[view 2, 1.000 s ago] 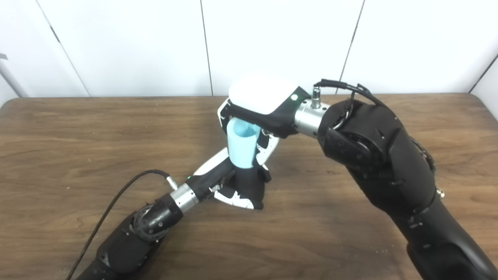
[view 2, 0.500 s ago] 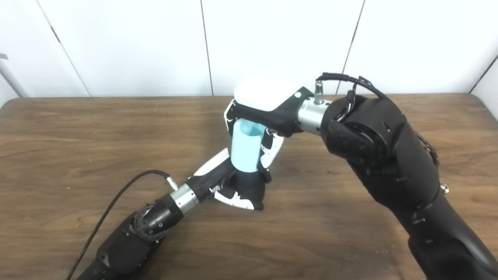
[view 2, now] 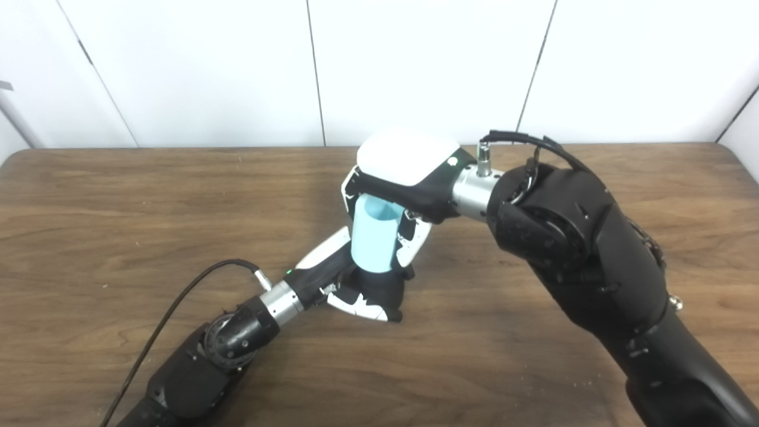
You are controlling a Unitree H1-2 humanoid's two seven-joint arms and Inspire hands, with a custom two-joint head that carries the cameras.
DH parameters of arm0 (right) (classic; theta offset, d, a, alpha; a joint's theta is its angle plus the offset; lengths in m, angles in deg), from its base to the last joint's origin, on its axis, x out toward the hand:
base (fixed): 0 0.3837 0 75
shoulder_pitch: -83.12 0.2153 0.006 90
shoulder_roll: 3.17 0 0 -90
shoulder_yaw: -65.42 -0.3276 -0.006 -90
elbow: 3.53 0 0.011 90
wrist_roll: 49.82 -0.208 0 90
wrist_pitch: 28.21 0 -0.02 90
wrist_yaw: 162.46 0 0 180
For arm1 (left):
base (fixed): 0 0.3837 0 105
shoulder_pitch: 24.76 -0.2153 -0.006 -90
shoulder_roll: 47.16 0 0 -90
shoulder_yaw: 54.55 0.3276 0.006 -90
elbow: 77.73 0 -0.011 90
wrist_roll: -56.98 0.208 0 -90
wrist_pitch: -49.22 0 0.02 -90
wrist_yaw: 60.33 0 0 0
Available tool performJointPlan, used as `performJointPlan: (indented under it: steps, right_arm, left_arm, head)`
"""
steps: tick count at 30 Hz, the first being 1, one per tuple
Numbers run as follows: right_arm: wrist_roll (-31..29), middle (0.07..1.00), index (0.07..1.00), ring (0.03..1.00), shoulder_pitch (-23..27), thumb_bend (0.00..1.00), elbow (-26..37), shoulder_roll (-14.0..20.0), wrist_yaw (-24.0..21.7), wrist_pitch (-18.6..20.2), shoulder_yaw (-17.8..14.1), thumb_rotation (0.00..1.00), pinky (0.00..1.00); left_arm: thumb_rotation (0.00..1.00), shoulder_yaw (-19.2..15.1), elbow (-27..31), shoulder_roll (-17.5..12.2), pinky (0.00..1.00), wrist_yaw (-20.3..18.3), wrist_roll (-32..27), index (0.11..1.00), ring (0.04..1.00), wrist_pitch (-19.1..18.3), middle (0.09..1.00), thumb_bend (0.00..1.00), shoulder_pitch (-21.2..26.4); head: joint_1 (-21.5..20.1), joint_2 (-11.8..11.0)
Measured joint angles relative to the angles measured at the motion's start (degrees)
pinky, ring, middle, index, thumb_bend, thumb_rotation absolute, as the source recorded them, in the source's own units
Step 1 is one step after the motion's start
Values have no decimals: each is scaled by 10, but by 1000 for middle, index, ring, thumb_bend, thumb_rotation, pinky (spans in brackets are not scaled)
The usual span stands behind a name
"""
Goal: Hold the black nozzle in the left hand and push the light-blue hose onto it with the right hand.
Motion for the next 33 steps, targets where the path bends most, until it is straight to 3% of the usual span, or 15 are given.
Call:
performJointPlan:
  steps: [6, 8, 13, 16, 18, 20, 21, 23, 26, 29, 33]
  right_arm:
    - [0, 474, 524, 349, -11, 512, 0, 0, 18, -20, 0, 0, 154]
    - [0, 449, 504, 424, -12, 519, 0, 0, 22, -24, 1, 0, 154]
    - [22, 483, 486, 443, -17, 521, 0, 2, 39, -59, 12, 0, 137]
    - [38, 431, 502, 443, -22, 519, 7, 2, 45, -74, 15, 0, 129]
    - [47, 431, 524, 445, -23, 518, 11, 1, 44, -76, 16, 0, 172]
    - [54, 637, 676, 546, -23, 889, 14, 1, 40, -75, 16, 199, 387]
    - [55, 683, 710, 596, -23, 944, 15, 1, 39, -76, 15, 254, 459]
    - [55, 786, 771, 742, -25, 990, 15, 1, 37, -79, 13, 338, 687]
    - [43, 861, 799, 839, -33, 1000, 14, 2, 36, -91, 6, 389, 863]
    - [22, 897, 811, 872, -35, 1000, 13, 2, 47, -106, -9, 442, 922]
    - [2, 913, 835, 883, -35, 1000, 7, 0, 94, -130, -39, 488, 928]
  left_arm:
    - [0, 0, 0, 0, 661, 0, 0, 468, 692, 0, 563, 508, 0]
    - [0, 0, 0, 0, 660, 0, 0, 468, 692, 0, 563, 508, 0]
    - [0, 0, 0, 0, 661, 0, 1, 468, 688, 0, 563, 508, 0]
    - [0, 0, 0, 0, 661, 0, 1, 467, 688, 0, 563, 508, 0]
    - [0, 0, 0, 0, 661, 0, 2, 467, 688, 0, 563, 508, 0]
    - [0, 0, 0, 0, 660, 0, 3, 478, 689, 0, 525, 515, 0]
    - [0, 0, 0, 0, 659, 0, 3, 482, 689, 0, 512, 517, 0]
    - [0, 0, 0, 0, 659, 0, 3, 485, 688, 0, 502, 519, 0]
    - [0, 0, 0, 0, 659, 0, 3, 485, 683, 0, 499, 520, 0]
    - [0, 0, 0, 0, 660, 0, 3, 475, 683, 0, 537, 513, 0]
    - [0, 0, 0, 0, 661, 0, 3, 468, 684, 0, 562, 508, 0]
  head:
    - [1, 1]
    - [1, 2]
    - [1, 2]
    - [1, 0]
    - [1, 1]
    - [2, 0]
    - [2, 0]
    - [2, 0]
    - [2, 2]
    - [1, 2]
    - [1, 3]
